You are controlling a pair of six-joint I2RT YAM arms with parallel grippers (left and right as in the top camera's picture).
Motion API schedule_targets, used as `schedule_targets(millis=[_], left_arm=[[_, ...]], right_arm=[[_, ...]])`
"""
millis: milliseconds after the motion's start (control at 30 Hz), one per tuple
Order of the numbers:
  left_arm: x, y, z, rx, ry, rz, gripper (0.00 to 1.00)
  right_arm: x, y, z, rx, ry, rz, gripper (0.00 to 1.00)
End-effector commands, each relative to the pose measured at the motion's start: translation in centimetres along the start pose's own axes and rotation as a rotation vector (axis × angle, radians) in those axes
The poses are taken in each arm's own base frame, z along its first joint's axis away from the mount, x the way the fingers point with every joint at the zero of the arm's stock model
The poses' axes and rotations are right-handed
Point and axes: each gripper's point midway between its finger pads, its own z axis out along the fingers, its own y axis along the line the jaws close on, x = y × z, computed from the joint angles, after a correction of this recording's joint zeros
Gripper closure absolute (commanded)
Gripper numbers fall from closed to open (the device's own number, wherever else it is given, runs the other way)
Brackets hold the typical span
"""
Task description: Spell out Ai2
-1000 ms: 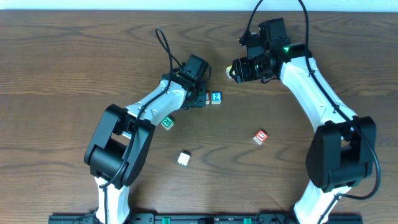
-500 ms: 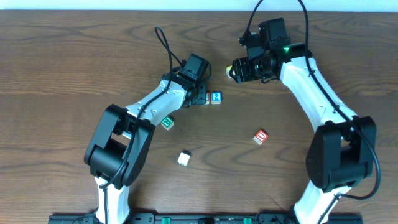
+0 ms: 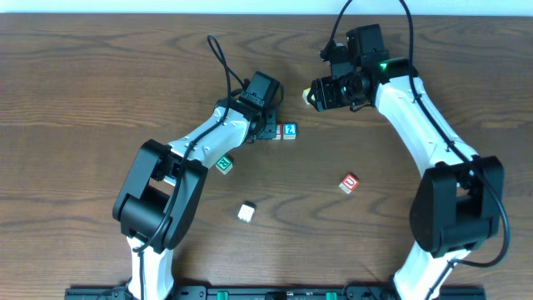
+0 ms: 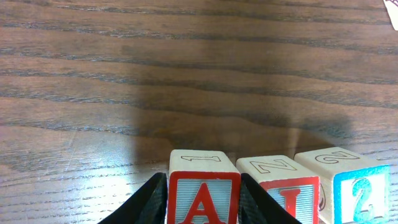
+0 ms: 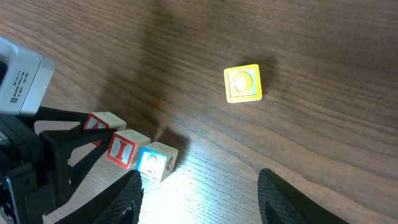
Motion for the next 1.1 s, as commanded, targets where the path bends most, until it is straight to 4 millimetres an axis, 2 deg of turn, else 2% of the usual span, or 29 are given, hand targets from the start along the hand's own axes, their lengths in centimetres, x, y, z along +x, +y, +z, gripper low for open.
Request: schedule_targets(millis=[0, 167, 567, 733, 833, 867, 900, 933, 967, 1067], left_arm=[[-0.3, 0.2, 0.5, -0.021, -0.007, 0.005, 0.62], [-0.8, 0.0, 0.2, -0.015, -0.020, 0.005, 0.62], [-4.1, 0.0, -1.2, -0.059, -0.116, 0.055, 0.59], [-3.8, 0.1, -1.2, -0.068, -0.099, 0.059, 0.61], [-4.0, 1.1, -1.4, -0.123, -0.113, 0.057, 0.65], [-4.3, 1.6, -1.5, -0.146, -0.125, 0.053, 0.68], [-4.7, 2.1, -1.6, -0.167, -0.136, 0.048, 0.75], [-5.0, 2.6, -1.7, -0.174, -0.140, 0.039, 0.87], [-5.2, 3.0, -1.9, -0.176, -0.136, 0.028, 0.95], [-4.9, 4.2, -2.0, -0.165, -0.094, -0.013, 0.94]], right_arm=[[-0.6, 0.3, -0.6, -0.013, -0.022, -0.022, 0.41], [-0.6, 0.3, -0.6, -0.013, -0.022, -0.022, 0.41], [-0.6, 0.3, -0.6, -0.014, -0.022, -0.022, 0.41], [-0.6, 0.3, -0.6, -0.013, -0.022, -0.022, 0.41], [-0.6, 0.3, -0.6, -0.013, -0.021, -0.022, 0.41], [-0.6, 0.3, -0.6, -0.013, -0.019, -0.021, 0.45], [-0.5, 0.3, -0.6, -0.013, -0.017, -0.020, 0.57], [-0.3, 0.3, -0.6, -0.013, -0.010, -0.018, 0.80], [0.0, 0.3, -0.6, -0.013, 0.002, -0.015, 0.99], [1.1, 0.4, -0.5, -0.013, 0.044, -0.004, 0.99]])
